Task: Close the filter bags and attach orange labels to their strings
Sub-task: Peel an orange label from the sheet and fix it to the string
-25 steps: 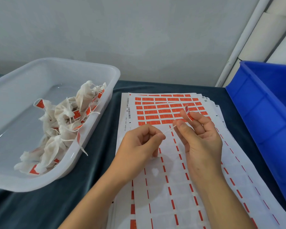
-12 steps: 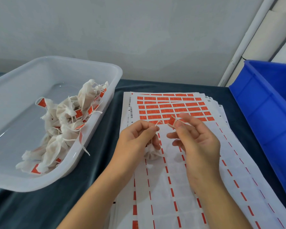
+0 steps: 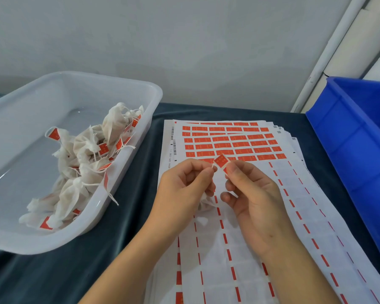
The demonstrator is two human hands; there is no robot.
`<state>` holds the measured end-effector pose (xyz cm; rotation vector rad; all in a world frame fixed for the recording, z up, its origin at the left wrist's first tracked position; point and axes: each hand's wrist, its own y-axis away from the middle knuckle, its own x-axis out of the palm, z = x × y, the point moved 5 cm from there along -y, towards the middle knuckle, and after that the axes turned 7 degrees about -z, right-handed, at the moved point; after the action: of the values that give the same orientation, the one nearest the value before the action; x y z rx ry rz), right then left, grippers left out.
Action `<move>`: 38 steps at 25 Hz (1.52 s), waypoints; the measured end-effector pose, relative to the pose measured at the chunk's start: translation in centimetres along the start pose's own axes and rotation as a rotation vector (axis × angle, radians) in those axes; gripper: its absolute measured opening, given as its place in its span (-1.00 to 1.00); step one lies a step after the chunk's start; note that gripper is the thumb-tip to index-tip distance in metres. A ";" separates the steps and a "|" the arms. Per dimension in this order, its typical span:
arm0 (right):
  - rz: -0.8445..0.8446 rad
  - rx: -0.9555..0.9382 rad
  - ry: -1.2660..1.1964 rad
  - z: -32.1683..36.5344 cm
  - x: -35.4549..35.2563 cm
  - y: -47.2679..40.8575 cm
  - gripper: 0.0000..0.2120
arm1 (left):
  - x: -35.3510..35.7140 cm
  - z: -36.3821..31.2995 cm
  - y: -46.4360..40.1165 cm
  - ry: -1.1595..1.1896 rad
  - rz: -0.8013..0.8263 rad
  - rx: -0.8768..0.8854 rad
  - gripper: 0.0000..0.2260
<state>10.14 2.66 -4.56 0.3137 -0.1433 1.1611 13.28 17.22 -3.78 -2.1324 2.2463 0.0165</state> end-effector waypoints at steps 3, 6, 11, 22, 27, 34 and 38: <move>0.005 0.000 0.022 -0.2 0.2 0.0 -0.64 | 0.1 0.0 0.1 -0.013 0.021 0.016 -0.86; -0.015 -0.003 0.058 -0.4 0.1 -0.1 -0.68 | 0.2 -0.1 0.2 -0.021 0.035 0.030 -0.85; -0.021 -0.010 0.072 -0.5 0.0 -0.1 -0.72 | 0.3 -0.1 0.2 -0.029 0.043 0.037 -0.86; -0.075 -0.096 0.138 0.0 0.1 0.1 -0.70 | 0.3 -0.5 0.4 0.001 0.078 0.061 -0.87; -0.067 -0.185 0.212 0.3 0.3 0.3 -0.76 | 0.1 -0.6 0.5 0.016 0.003 0.089 -0.82; -0.041 -0.001 0.157 -0.9 0.1 -0.1 -0.70 | 0.0 -0.2 0.2 0.029 -0.039 0.039 -0.76; 0.061 0.063 0.100 -0.7 0.6 0.1 -0.65 | 0.1 -0.4 0.5 0.091 -0.017 0.028 -0.83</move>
<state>10.25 3.48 -5.04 0.3084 -0.0287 1.2411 12.80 17.09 -3.40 -2.1804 2.2619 -0.1142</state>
